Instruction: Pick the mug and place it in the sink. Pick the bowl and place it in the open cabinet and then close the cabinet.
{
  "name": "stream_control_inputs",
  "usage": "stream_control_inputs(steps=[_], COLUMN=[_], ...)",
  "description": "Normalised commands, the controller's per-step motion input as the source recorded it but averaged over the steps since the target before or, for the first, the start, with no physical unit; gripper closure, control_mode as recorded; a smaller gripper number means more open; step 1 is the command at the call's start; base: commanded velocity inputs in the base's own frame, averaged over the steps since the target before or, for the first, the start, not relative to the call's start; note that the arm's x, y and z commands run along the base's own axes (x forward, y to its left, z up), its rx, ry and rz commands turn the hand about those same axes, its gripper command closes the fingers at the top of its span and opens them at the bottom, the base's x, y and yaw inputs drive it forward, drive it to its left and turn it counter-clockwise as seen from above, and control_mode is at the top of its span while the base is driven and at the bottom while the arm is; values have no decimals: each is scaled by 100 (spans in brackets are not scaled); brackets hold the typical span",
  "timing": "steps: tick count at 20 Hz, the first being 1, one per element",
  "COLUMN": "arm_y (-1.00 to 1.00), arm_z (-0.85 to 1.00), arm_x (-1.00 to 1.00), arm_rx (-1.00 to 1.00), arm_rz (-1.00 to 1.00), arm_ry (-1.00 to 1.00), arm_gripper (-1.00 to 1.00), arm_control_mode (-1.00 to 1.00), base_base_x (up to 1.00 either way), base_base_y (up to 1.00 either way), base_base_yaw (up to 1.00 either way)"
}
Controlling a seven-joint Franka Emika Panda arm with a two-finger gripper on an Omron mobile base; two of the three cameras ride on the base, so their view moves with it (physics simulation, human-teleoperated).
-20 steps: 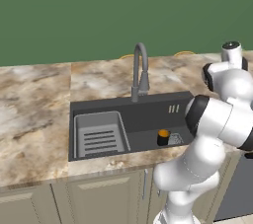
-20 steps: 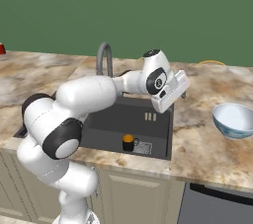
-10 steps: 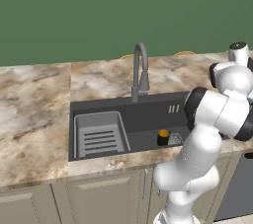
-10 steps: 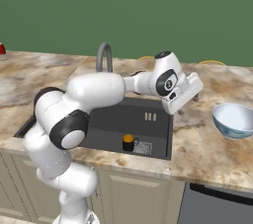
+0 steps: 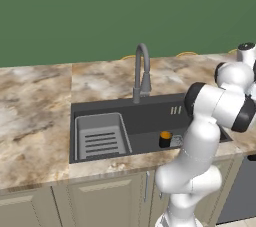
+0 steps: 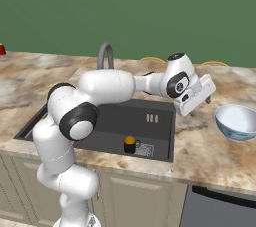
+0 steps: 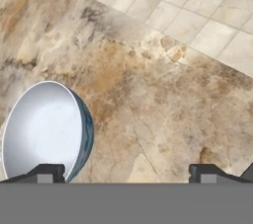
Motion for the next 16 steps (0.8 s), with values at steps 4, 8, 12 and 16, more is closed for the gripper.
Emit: stream_control_inputs(steps=[4,8,12,16], arm_y=[-16,-19,-12,-8], arm_z=[-8,-12,-14,-17], arm_x=[16,14,17,14], arm_rx=[0,0,0,0], arm_rz=[0,0,0,0], arm_ry=[0,0,0,0], arm_gripper=[-100,-100,-100,-100], arm_control_mode=[-100,-100,-100,-100], base_base_x=[0,0,0,0], base_base_y=[0,0,0,0], base_base_yaw=[0,0,0,0])
